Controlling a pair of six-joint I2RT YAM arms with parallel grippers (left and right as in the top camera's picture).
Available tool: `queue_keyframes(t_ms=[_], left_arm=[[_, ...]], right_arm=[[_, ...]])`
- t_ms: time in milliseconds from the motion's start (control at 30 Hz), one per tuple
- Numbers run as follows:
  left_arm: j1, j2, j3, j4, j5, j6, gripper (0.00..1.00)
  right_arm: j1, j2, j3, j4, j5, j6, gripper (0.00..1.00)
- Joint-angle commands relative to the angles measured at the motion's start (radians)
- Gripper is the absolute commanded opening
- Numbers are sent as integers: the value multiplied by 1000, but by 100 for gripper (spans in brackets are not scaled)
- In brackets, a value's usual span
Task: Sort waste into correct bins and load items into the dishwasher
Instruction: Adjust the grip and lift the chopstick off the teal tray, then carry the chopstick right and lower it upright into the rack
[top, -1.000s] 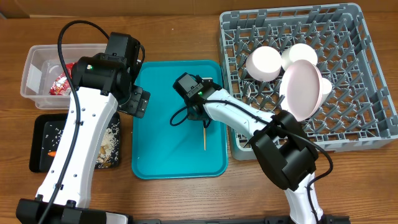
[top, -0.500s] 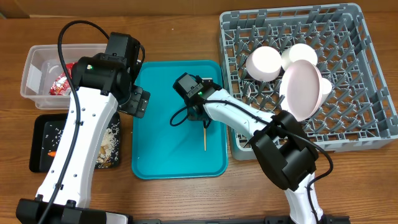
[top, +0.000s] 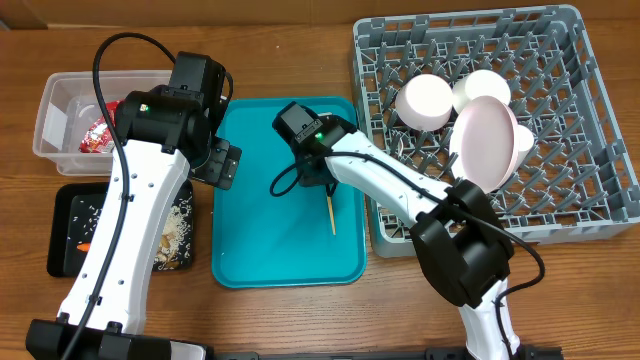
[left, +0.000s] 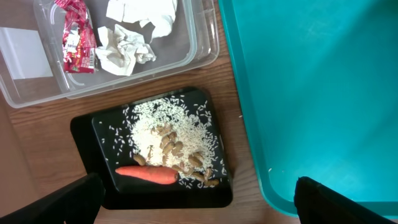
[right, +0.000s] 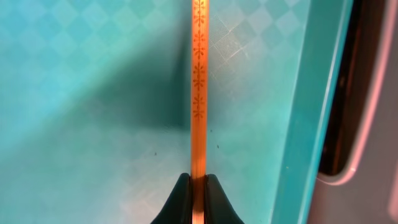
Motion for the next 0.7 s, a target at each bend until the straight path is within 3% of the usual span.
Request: queue_keyframes(t_ms=[0, 367, 667], left_arm=[[-1, -11, 18, -2, -6, 16, 100], [-1, -11, 18, -2, -6, 16, 100], [-1, -11, 18, -2, -6, 16, 100]], right_arm=[[0, -83, 30, -1, 0, -71, 4], [-78, -257, 30, -52, 0, -145, 4], [-263, -328, 29, -105, 0, -227, 4]])
